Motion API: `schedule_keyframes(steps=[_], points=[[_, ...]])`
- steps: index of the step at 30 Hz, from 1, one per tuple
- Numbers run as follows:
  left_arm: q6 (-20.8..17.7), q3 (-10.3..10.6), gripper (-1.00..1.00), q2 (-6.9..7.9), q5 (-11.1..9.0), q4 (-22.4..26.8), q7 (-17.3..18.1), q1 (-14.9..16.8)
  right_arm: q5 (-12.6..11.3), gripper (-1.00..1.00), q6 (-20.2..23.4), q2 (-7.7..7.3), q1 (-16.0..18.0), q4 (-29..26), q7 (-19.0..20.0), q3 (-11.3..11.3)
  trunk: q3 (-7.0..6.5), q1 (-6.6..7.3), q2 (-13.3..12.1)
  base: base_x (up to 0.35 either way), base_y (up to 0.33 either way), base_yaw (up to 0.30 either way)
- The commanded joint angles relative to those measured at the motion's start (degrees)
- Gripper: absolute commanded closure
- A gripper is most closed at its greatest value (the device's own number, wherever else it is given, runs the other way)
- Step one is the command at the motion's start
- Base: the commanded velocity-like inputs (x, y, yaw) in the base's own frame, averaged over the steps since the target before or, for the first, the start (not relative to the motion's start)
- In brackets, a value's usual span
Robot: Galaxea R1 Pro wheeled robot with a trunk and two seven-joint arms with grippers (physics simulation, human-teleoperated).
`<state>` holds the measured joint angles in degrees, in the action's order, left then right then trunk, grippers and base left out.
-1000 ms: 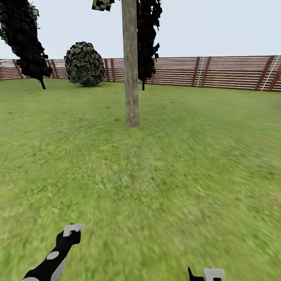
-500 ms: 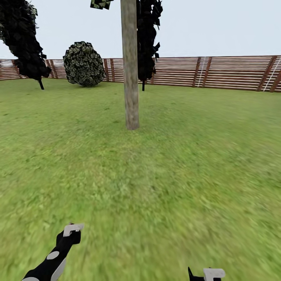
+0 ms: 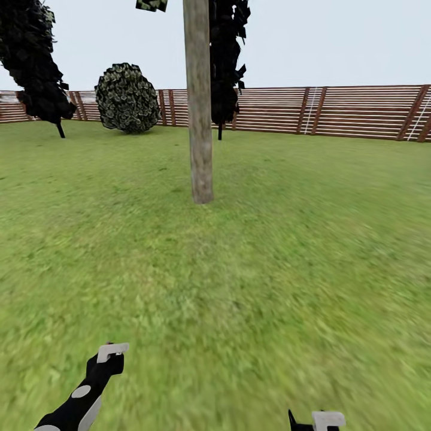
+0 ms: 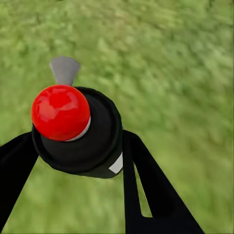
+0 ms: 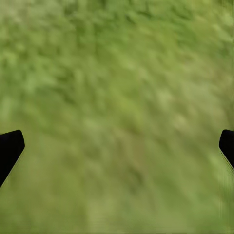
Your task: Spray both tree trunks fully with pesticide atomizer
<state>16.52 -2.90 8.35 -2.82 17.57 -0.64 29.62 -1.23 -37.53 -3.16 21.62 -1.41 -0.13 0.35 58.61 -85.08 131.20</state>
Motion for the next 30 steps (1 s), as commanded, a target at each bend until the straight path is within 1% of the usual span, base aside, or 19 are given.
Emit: schedule_keyframes(steps=[1,15,25,27,30], points=[[0.0,0.0,1.0,0.0,0.01,0.01,0.01,0.0,0.0,-1.0,0.0,0.0,0.0,0.0,0.02,0.0,0.0,0.0,0.0,0.338,0.0,0.0],[-0.01,-0.01,1.0,0.0,0.01,0.04,0.01,0.0,0.0,-1.0,0.0,0.0,0.0,0.0,0.03,0.0,0.0,0.0,0.0,0.339,0.0,0.0],[-0.08,-0.09,1.0,0.38,0.01,0.1,0.02,0.0,-0.07,-1.0,0.0,0.07,0.0,-0.07,-0.03,0.05,0.0,0.0,0.0,0.339,0.0,0.0],[-0.08,-0.09,1.0,0.41,0.01,0.14,0.02,0.0,-0.12,-1.0,-0.01,0.08,0.0,-0.61,0.07,0.04,0.0,0.0,0.0,0.339,0.0,0.0],[-0.09,-0.11,1.0,0.48,0.01,0.23,0.02,0.0,-0.21,-1.0,0.0,0.09,0.0,-3.43,0.17,0.01,0.0,0.0,0.0,0.339,0.0,0.0]])
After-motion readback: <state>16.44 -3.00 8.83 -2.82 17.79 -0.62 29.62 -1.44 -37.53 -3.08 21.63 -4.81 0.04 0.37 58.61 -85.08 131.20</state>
